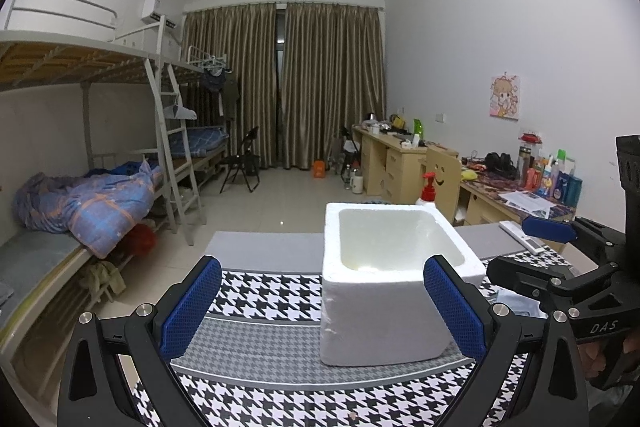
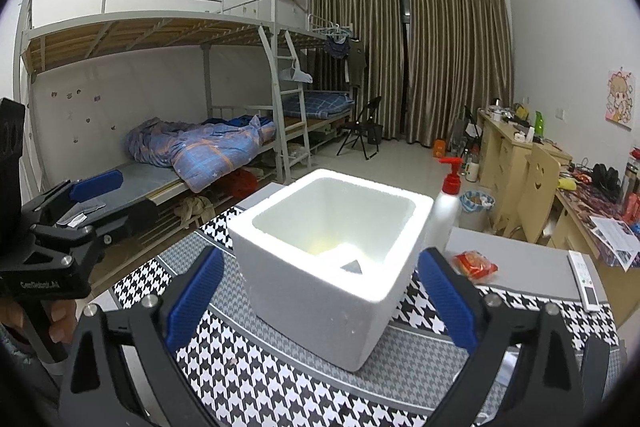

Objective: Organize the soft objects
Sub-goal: 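Move both grippers back from the box toward the mask and foam roller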

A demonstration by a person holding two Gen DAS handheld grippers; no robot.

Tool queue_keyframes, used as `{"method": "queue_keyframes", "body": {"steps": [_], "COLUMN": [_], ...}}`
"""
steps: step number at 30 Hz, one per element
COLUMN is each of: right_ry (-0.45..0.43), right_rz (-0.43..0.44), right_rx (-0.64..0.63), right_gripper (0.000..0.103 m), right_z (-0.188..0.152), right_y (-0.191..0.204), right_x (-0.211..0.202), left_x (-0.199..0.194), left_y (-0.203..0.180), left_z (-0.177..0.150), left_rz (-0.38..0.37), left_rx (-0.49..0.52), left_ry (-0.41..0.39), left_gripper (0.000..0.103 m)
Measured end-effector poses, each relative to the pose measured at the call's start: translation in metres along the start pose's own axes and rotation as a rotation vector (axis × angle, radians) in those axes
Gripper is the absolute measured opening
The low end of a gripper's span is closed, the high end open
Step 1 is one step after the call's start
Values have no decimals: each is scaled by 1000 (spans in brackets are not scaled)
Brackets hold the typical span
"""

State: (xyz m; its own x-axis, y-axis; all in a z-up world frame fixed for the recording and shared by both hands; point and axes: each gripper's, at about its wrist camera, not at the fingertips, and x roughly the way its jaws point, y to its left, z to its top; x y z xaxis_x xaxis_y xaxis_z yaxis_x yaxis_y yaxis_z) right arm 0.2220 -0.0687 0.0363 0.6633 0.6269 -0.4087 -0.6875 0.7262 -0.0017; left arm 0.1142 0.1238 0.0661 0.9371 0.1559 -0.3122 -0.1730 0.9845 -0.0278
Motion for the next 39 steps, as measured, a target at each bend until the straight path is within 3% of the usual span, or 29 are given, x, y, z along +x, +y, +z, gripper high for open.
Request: {"method": "queue_keyframes", "body": {"steps": [28, 39], "right_ry": [17, 9], "right_rz": [-65, -124], "right_rx": [49, 80], "right_gripper": [101, 101], "right_z": [-59, -74], "right_y": [-12, -18], "right_x": [-27, -39], "left_x": [1, -3], "left_y": [-25, -34], "left_z": [-38, -48], "left_rz": [-99, -128], "left_rx": [-2, 12], "left_ry": [54, 29], "left_gripper": [101, 101]}}
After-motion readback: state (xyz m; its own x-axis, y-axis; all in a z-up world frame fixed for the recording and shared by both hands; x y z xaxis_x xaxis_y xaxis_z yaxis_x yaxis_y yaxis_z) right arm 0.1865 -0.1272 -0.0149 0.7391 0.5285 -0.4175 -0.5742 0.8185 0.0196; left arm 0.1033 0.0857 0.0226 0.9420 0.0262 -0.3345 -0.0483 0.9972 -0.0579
